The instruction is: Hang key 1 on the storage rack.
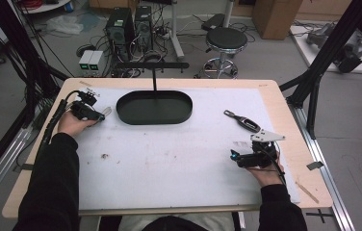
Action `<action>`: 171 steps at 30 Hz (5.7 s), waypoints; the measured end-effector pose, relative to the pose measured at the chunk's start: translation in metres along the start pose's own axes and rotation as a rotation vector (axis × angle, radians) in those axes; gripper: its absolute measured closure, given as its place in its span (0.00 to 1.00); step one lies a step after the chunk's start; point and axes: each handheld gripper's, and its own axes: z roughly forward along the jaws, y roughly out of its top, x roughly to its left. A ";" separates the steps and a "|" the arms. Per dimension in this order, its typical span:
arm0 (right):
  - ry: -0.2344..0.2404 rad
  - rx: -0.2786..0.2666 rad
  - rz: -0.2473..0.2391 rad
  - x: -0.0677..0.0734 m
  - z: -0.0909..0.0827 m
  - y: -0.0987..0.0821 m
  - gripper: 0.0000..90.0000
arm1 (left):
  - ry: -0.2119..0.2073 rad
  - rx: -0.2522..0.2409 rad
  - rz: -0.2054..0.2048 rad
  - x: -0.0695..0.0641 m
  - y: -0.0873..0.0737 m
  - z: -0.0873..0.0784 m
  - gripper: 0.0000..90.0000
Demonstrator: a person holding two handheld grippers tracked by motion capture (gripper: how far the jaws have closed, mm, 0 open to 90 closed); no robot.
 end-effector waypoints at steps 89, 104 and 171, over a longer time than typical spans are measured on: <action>0.035 -0.051 -0.028 0.004 -0.005 0.002 0.01 | -0.214 -0.717 -0.010 -0.062 0.099 -0.151 0.96; 0.032 -0.050 -0.026 0.004 -0.005 0.001 0.01 | -0.197 -0.680 -0.004 -0.079 0.120 -0.124 0.96; 0.052 -0.016 -0.050 0.005 0.000 -0.003 0.01 | -0.084 -0.716 -0.036 -0.112 0.174 -0.086 0.95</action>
